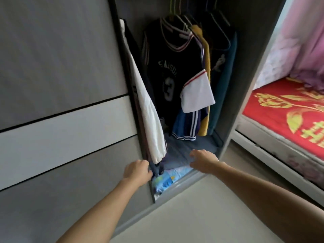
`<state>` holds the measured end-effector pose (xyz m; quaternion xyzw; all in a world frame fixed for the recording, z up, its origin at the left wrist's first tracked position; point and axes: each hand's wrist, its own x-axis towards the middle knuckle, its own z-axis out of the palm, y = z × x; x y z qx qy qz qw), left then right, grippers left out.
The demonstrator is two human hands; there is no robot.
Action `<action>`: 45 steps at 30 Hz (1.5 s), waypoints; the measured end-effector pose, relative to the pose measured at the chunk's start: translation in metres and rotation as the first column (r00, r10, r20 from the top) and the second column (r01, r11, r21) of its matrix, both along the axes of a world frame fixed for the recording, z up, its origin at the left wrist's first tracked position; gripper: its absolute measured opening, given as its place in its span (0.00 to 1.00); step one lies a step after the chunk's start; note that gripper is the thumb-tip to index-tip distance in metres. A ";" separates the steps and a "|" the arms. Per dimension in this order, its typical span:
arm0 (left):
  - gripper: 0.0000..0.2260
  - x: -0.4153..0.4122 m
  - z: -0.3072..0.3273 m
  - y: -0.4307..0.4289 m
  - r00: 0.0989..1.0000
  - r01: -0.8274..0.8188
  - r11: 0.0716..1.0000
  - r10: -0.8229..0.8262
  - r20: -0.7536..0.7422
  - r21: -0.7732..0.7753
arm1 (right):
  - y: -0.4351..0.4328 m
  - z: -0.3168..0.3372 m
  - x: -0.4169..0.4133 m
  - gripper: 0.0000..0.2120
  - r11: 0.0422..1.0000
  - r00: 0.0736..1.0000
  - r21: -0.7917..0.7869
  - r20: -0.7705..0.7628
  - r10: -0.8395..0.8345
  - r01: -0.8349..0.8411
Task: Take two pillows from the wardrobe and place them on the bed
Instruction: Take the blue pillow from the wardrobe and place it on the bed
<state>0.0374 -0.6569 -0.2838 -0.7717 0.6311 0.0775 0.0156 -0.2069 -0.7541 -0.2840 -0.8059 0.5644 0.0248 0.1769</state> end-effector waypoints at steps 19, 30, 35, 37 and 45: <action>0.12 -0.155 -0.181 -0.254 0.978 0.191 0.889 -0.135 -0.160 0.416 | -0.209 -0.173 -0.173 0.18 0.952 0.969 0.209 -0.153 -0.196 0.225; 0.10 -0.164 -0.423 -0.363 0.990 0.024 0.919 0.031 -0.134 0.393 | -0.348 -0.410 -0.157 0.16 0.995 0.968 0.015 -0.231 0.096 -0.095; 0.13 -0.153 -0.550 -0.410 0.990 -0.055 0.957 0.089 -0.105 0.285 | -0.400 -0.536 -0.133 0.26 0.951 0.936 -0.100 -0.236 0.262 -0.292; 0.17 -0.147 -0.595 -0.430 0.994 -0.059 0.976 0.076 -0.076 0.210 | -0.421 -0.578 -0.123 0.31 0.916 0.915 -0.171 -0.247 0.317 -0.364; 0.40 -0.130 -0.712 -0.468 0.992 -0.093 0.988 0.102 0.068 -0.125 | -0.476 -0.690 -0.115 0.27 0.694 0.853 -0.519 -0.435 0.289 -0.500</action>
